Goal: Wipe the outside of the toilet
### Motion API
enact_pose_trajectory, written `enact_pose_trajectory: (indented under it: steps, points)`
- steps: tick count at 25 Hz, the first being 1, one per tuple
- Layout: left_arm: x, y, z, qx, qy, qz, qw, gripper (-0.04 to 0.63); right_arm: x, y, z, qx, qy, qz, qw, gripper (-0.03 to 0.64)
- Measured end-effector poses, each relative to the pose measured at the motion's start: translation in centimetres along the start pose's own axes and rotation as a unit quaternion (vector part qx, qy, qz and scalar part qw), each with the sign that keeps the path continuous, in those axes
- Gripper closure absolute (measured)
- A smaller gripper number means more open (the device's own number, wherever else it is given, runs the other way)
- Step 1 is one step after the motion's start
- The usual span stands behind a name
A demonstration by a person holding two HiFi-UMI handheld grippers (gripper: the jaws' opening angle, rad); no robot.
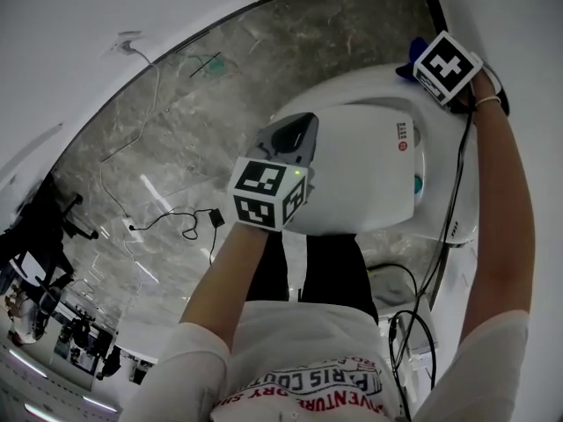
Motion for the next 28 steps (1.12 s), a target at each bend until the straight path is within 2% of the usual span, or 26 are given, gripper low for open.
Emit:
enact_pose_trajectory:
  steps: [4, 9, 17, 24, 28]
  points:
    - [2.3, 1.1, 1.0, -0.002, -0.017, 0.010, 0.9998, 0.589, 0.9, -1.7, -2.5, 0.015, -0.043, 0.015, 0.999, 0.541]
    - [4.5, 2.7, 2.2, 0.012, -0.032, 0.009, 0.9994, 0.589, 2.4, -3.8, -5.0, 0.024, -0.063, 0.024, 0.997, 0.541]
    - [8.7, 4.2, 4.8, 0.017, -0.049, 0.015, 0.9985, 0.589, 8.1, -8.7, -9.5, 0.025, -0.098, 0.056, 0.993, 0.541]
    - [11.8, 5.5, 7.2, 0.012, -0.066, 0.027, 0.9974, 0.589, 12.8, -12.2, -12.1, 0.017, -0.146, 0.095, 0.985, 0.541]
    - [13.9, 6.8, 8.9, 0.014, -0.074, 0.037, 0.9965, 0.589, 15.7, -14.1, -13.2, 0.012, -0.151, 0.111, 0.982, 0.541]
Point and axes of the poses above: the fingertips, and each gripper's own axes: z backward along the fingers, x to its left, y out of its underside, the point moved 9 cm from there along z, backward along the fingers, and after that the axes turned 14 degrees about -x, right-handed, at the moved point
